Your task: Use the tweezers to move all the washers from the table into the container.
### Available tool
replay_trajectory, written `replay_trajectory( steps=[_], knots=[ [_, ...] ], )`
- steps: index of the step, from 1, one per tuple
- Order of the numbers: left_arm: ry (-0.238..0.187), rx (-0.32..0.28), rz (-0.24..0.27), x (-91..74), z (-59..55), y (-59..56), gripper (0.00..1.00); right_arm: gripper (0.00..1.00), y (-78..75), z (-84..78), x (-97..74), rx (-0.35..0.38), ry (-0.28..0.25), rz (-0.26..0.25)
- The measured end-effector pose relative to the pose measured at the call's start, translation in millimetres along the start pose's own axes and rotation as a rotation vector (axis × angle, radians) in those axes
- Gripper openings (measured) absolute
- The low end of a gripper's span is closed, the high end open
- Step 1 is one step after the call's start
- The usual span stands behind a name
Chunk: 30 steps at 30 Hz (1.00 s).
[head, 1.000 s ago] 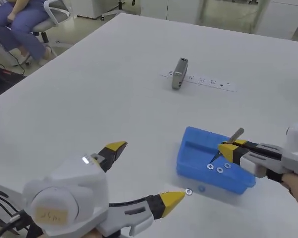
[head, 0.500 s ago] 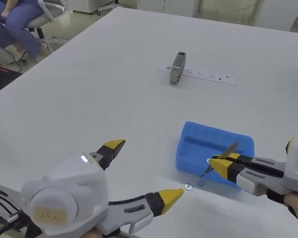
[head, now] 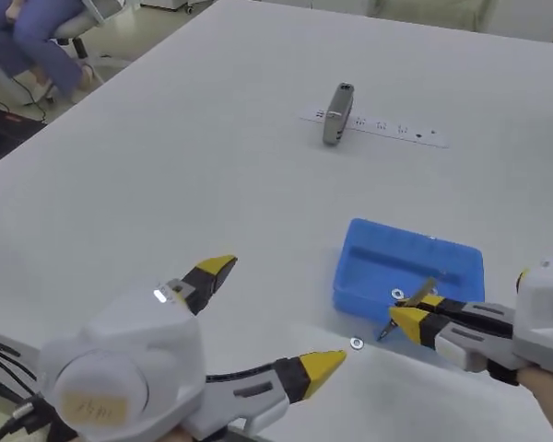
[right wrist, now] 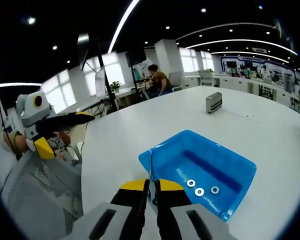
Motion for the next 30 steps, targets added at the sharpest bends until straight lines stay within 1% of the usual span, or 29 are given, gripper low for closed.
replay_trajectory(
  steps=[3,4,5,6,8,11,18,20,22,25,27,30],
  knots=[
    [-0.012,-0.007,-0.021,0.0,1.7,-3.2,0.86,0.03,0.9,0.7,1.4,-0.020,0.004,0.003],
    [-0.016,-0.008,-0.021,0.0,2.1,-3.2,0.86,0.03,1.6,1.1,1.9,-0.060,0.017,0.005],
    [-0.013,-0.008,-0.019,0.0,1.8,-2.6,0.86,0.03,2.1,1.2,2.1,-0.083,0.026,0.009],
    [-0.005,-0.009,-0.014,0.0,0.8,-1.8,0.86,0.03,2.7,1.4,2.0,-0.128,0.043,0.010],
    [-0.009,-0.007,-0.018,0.2,1.4,-2.5,0.86,0.03,2.4,0.7,2.0,-0.180,0.061,0.008],
    [-0.003,-0.007,-0.016,0.4,0.8,-2.2,0.85,0.04,5.8,-0.8,3.8,-0.171,0.057,0.031],
    [-0.005,-0.008,-0.015,0.1,1.0,-1.8,0.85,0.04,7.3,-3.0,3.5,-0.174,0.052,0.038],
    [-0.008,-0.010,-0.016,0.0,1.4,-1.8,0.85,0.04,7.0,-5.4,2.3,-0.154,0.044,0.048],
    [-0.006,-0.009,-0.016,-0.1,1.2,-1.9,0.85,0.05,4.3,-7.5,2.0,-0.134,0.049,0.047],
    [-0.004,-0.005,-0.018,-0.1,1.1,-2.7,0.85,0.04,-1.3,-8.8,2.0,-0.126,0.057,0.035],
    [-0.006,-0.005,-0.019,-0.2,1.3,-2.8,0.85,0.03,-4.2,-9.3,3.0,-0.119,0.058,0.040],
    [-0.013,-0.010,-0.019,-0.6,1.9,-2.5,0.85,0.03,-1.6,-10.4,4.1,-0.131,0.069,0.062]
  ],
)
Point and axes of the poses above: the centre of the closed fingertips' face, and the gripper's own axes: x roughly forward along the fingers, y roughly to its left, z roughly out of its top, the point moved 6 cm from there along -x, roughly backward along the fingers, and after that the axes turned 7 degrees about -x, right-handed, at the moved point
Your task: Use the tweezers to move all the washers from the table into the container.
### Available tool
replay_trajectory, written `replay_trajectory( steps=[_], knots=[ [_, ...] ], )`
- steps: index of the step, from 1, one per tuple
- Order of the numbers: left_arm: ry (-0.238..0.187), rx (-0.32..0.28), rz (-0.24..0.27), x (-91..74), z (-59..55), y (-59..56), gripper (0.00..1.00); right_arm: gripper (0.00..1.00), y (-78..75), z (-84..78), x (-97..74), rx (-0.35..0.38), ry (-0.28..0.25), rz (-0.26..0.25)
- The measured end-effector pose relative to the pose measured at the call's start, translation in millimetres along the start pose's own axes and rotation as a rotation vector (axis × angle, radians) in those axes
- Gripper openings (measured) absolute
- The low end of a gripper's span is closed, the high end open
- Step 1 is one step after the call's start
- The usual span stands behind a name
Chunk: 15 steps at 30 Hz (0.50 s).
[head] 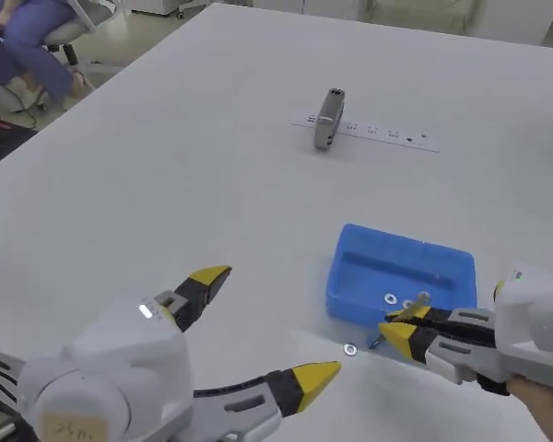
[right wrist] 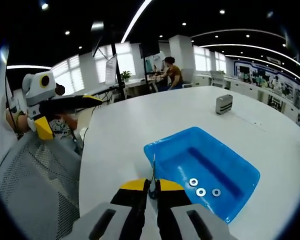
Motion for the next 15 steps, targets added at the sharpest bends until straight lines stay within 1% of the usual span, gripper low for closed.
replay_trajectory(
  steps=[3,6,8,9,13,15],
  knots=[
    [-0.002,-0.003,0.002,-0.3,-0.3,1.0,0.85,0.03,1.7,1.6,1.3,-0.027,0.017,0.020],
    [0.001,0.001,0.001,-0.3,-0.7,0.9,0.85,0.03,3.4,6.0,3.8,-0.103,0.068,0.068],
    [0.000,0.002,0.000,-0.4,-0.5,0.7,0.85,0.03,5.2,8.9,5.6,-0.141,0.093,0.097],
    [-0.001,0.002,0.000,-0.5,-0.5,0.7,0.85,0.03,6.2,10.5,7.2,-0.163,0.108,0.120],
    [-0.008,0.000,-0.002,-0.9,0.7,0.3,0.85,0.03,4.1,14.5,12.7,-0.169,0.136,0.170],
    [-0.010,-0.002,-0.001,-1.0,1.3,0.1,0.85,0.03,2.2,16.3,14.3,-0.171,0.154,0.183]
  ],
)
Point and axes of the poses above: the centre of the closed fingertips' face, and the gripper's own axes: x roughly forward along the fingers, y roughly to its left, z roughly out of its top, the point moved 6 cm from there along -x, roughly backward along the fingers, and after that the axes turned 7 degrees about -x, right-handed, at the moved point
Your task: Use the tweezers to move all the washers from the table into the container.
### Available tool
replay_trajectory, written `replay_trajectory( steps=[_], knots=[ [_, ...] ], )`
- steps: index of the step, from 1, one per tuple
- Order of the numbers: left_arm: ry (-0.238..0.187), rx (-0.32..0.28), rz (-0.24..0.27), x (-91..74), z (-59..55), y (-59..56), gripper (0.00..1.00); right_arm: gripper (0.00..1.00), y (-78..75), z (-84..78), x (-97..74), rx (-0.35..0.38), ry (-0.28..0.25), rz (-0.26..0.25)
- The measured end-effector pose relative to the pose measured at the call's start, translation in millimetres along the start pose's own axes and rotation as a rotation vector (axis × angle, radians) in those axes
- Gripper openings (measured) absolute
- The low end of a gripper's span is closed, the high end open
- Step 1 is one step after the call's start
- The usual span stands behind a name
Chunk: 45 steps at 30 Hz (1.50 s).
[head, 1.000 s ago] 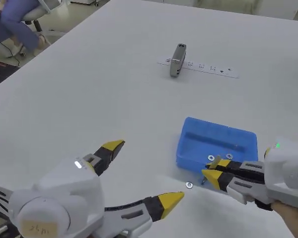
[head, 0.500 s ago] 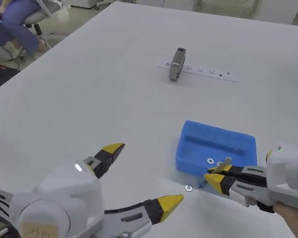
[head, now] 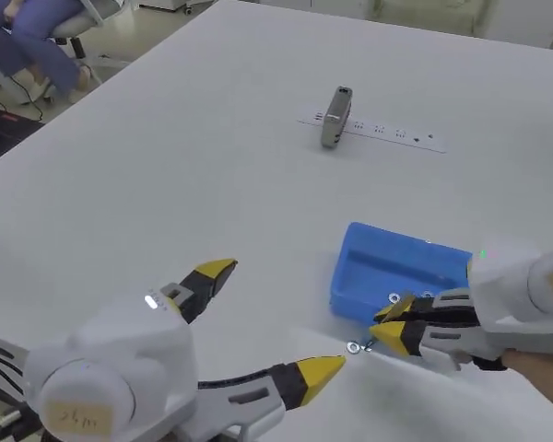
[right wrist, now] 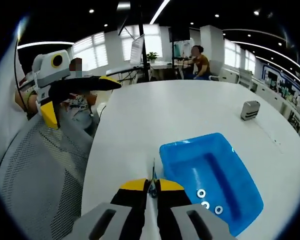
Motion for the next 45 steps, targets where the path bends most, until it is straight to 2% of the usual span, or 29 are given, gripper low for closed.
replay_trajectory(
  steps=[7,13,16,17,21,26,30,34,38,40,42,45],
  knots=[
    [-0.010,-0.004,0.007,-0.5,1.6,0.9,0.84,0.03,5.1,3.0,3.3,-0.033,0.040,0.062],
    [-0.010,-0.005,0.009,-0.3,1.8,1.3,0.84,0.03,5.5,1.9,2.1,-0.041,0.045,0.058],
    [-0.014,-0.005,0.009,-0.2,2.3,1.4,0.84,0.03,11.7,2.4,3.2,-0.108,0.061,0.054],
    [-0.014,-0.004,0.009,-0.2,2.3,1.3,0.84,0.02,13.0,3.2,4.0,-0.147,0.062,0.029],
    [-0.006,0.004,0.015,0.5,1.4,1.7,0.84,0.02,17.7,1.9,4.8,-0.157,0.044,-0.012],
    [0.012,0.001,0.014,1.4,-1.3,3.6,0.84,0.02,16.3,1.9,4.8,-0.080,0.013,-0.063],
    [0.012,-0.004,0.003,1.5,-1.3,2.1,0.85,0.02,16.6,1.5,4.1,-0.046,0.016,-0.098],
    [0.014,0.006,-0.016,1.2,-1.4,-0.8,0.86,0.02,19.7,1.3,1.5,0.036,-0.004,-0.159],
    [0.023,0.014,-0.034,1.3,-2.8,-4.2,0.88,0.02,24.1,16.4,-8.6,0.125,-0.091,-0.207],
    [0.023,0.035,-0.063,1.0,-3.5,-8.5,0.88,0.02,24.8,24.6,-14.4,0.140,-0.116,-0.236],
    [0.043,0.047,-0.092,1.1,-6.3,-12.3,0.89,0.02,25.2,31.6,-19.9,0.155,-0.135,-0.272],
    [0.059,0.063,-0.106,2.4,-8.4,-14.6,0.88,0.02,26.8,43.3,-29.1,0.162,-0.174,-0.319]
  ],
)
Point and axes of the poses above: the centre of the closed fingertips' face, and the gripper's own axes: x roughly forward along the fingers, y roughly to its left, z roughly out of its top, the point moved 6 cm from there along -x, roughly backward along the fingers, and after that the axes turned 7 degrees about -x, right-handed, at the moved point
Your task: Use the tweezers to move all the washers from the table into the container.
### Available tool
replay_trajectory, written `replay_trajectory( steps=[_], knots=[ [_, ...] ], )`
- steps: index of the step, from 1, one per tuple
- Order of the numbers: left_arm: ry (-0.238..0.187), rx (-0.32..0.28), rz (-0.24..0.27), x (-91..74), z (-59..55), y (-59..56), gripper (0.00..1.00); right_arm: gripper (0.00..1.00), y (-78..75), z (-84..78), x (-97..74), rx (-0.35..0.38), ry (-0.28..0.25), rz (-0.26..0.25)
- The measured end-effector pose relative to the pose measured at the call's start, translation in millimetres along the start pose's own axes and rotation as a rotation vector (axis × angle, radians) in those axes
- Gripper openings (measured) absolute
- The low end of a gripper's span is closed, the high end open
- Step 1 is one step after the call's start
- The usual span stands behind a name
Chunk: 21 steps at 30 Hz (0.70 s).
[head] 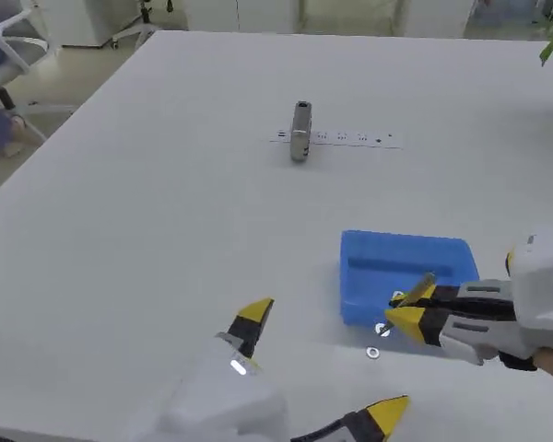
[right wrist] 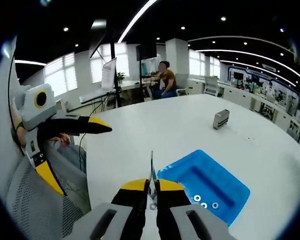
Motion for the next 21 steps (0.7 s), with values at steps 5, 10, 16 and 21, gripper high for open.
replay_trajectory(
  steps=[5,10,16,21],
  knots=[
    [-0.023,-0.026,0.009,-1.5,2.6,3.4,0.88,0.02,-5.6,10.6,-6.7,0.002,-0.025,-0.015],
    [-0.018,-0.136,0.003,-0.8,1.6,6.7,0.91,0.02,-21.6,17.5,-11.7,-0.002,-0.030,-0.007],
    [-0.036,-0.082,0.011,-1.8,4.5,2.1,0.91,0.02,-56.3,21.2,-8.6,0.086,-0.077,-0.071],
    [-0.030,-0.058,0.026,-2.3,4.2,3.0,0.90,0.02,-69.7,9.0,1.5,0.100,-0.035,-0.079]
  ],
)
Point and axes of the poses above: the centre of the closed fingertips' face, and the gripper's own axes: x roughly forward along the fingers, y roughly to its left, z roughly out of its top, the point moved 6 cm from there along -x, roughly backward along the fingers, and after that the axes turned 7 degrees about -x, right-handed, at the moved point
